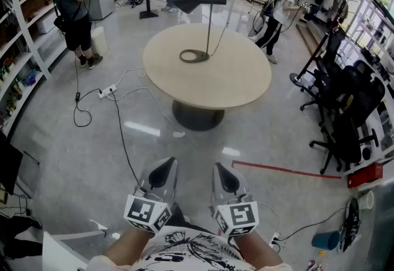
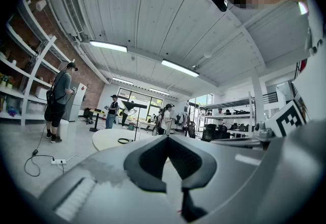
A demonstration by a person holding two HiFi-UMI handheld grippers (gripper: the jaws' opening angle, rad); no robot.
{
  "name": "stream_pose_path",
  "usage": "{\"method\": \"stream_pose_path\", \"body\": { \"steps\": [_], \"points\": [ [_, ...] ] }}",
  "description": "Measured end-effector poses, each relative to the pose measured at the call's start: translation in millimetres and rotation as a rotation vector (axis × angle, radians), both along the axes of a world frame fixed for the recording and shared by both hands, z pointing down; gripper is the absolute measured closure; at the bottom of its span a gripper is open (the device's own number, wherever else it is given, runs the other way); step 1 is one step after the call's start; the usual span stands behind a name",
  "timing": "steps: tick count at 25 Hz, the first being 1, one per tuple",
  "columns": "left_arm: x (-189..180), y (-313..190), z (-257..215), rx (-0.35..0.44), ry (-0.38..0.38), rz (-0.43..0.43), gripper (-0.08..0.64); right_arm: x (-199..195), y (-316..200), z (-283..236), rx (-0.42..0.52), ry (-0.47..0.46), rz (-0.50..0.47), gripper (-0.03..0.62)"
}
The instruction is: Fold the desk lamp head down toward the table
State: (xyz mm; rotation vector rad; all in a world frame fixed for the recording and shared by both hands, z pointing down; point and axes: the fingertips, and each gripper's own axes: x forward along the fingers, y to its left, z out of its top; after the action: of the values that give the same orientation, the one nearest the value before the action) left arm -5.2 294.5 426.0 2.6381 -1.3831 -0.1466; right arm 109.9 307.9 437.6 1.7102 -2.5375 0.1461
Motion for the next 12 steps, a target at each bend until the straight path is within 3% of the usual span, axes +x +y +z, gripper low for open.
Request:
{"method": "stream_pose_path", "body": {
  "steps": [12],
  "points": [
    [12.2,11.3,2.4,0.017,-0.021,0.037,0.555,7.3,11.6,0.7,0.011,0.015,0.019,0.583]
  ]
}}
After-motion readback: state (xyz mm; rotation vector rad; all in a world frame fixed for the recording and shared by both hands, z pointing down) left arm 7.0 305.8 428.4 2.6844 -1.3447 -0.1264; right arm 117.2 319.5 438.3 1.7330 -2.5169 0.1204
